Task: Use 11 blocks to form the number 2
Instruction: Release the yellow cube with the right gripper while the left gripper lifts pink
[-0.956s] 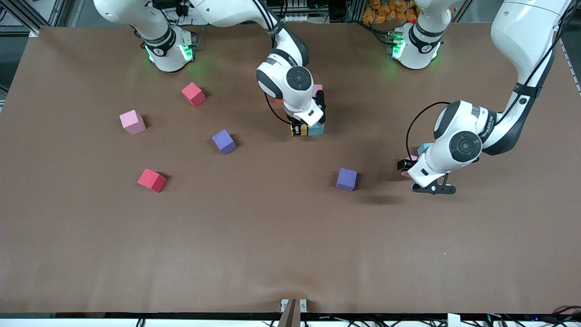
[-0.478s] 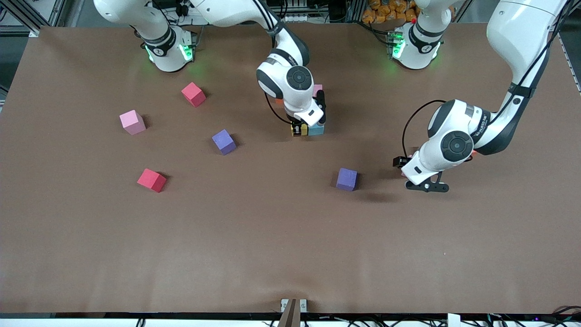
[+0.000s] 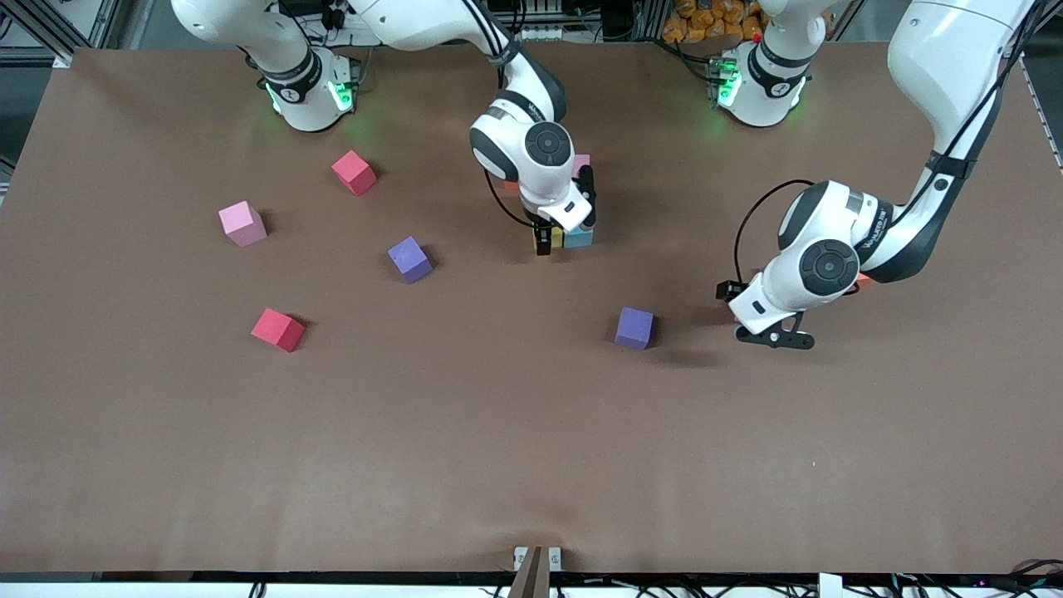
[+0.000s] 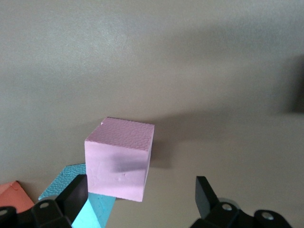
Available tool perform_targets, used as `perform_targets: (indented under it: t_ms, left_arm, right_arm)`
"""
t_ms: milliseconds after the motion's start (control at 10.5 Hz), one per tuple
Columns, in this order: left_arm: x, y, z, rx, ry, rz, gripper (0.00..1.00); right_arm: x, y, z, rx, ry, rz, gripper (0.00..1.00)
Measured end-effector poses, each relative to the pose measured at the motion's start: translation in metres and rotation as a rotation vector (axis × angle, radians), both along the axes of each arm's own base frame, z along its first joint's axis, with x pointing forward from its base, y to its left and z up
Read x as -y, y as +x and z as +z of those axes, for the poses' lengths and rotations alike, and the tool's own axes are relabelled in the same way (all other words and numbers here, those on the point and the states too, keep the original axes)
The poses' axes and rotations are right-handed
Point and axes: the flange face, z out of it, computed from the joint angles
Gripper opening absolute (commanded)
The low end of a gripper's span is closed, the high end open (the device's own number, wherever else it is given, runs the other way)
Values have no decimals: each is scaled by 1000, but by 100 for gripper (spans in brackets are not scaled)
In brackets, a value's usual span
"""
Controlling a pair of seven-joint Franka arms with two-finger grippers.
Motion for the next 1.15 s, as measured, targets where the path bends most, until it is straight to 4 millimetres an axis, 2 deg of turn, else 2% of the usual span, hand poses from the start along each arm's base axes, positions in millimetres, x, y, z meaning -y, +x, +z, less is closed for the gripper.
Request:
perform_targets:
  t_ms: [191,382,764,956,1147]
  left_arm:
    - [-2,-1,-2,-10,-5,-28,100]
    - [-6,-2,-5,-22,-12,-60,100]
    - [-30,-1,-14,-38,-8,-63,100]
    - [-35,0,-20,-35,-13,-60,100]
    - [-36,1,-30,-30,-32,-55,100]
  right_arm:
    - [2,-2,1,-18,-21,2,100]
    - [2,-3,11,-30,-31,4,100]
    - [3,1,35,-22,-19,-2,100]
    - [13,14,54,-23,-21,-29,100]
    - [36,41,73,-27,-21,-81,100]
